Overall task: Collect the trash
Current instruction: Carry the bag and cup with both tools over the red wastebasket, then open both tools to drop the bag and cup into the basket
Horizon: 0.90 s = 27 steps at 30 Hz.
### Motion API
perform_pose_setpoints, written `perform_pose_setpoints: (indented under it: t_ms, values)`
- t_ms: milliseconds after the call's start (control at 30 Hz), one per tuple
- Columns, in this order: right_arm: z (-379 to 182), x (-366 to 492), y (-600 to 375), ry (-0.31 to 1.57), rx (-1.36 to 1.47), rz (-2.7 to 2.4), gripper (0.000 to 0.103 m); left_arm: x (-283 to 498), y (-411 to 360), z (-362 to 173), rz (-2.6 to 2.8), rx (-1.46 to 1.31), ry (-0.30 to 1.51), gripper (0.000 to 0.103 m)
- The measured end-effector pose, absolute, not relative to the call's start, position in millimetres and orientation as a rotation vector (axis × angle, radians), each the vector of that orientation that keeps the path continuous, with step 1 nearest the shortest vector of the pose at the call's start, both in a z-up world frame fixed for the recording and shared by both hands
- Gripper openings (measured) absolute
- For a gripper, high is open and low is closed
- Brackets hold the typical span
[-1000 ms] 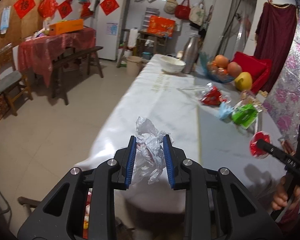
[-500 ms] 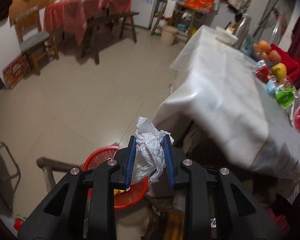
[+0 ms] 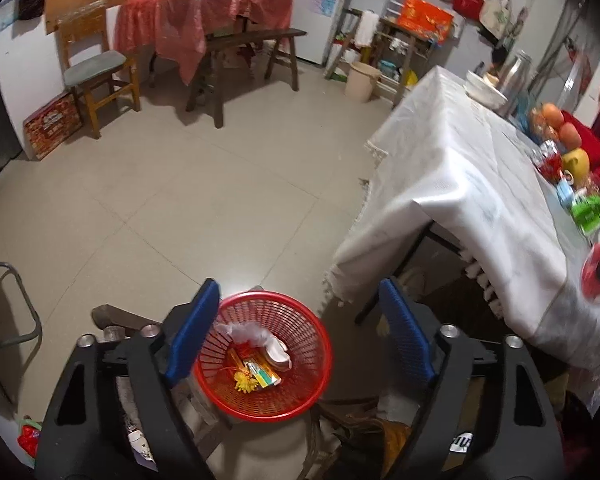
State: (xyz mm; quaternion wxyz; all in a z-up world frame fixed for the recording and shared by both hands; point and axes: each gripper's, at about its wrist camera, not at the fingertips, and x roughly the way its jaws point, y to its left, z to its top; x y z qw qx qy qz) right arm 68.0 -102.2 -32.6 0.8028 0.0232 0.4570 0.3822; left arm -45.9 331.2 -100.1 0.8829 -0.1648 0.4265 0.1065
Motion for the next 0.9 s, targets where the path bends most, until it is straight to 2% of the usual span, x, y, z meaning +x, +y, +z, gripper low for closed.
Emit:
perform_pose_setpoints:
  t_ms: [267,633,667,700,733,900]
  values:
    - [-56,43,-24,1.092,-0.070,0.966,0.030,-59,363,-95,0.355,-0.338,0.851,0.093]
    - [-64,10,71,1.146,-0.198,1.134,0.031,-82,397,-88,0.452,-0.348,0.807,0.095]
    - [-63,11,78,1.144,-0.200,1.144,0.035,-84,399,-88,0.456,-0.350,0.803,0.095]
    - [-63,10,85,1.142,-0.199,1.155,0.050,-86,400,-87,0.460,-0.351,0.799,0.095]
    - [-62,12,87,1.137,-0.196,1.153,0.055,-87,401,-87,0.463,-0.352,0.795,0.095]
    - [-53,14,78,1.093,-0.194,1.126,0.055,-89,401,-84,0.463,-0.351,0.786,0.095]
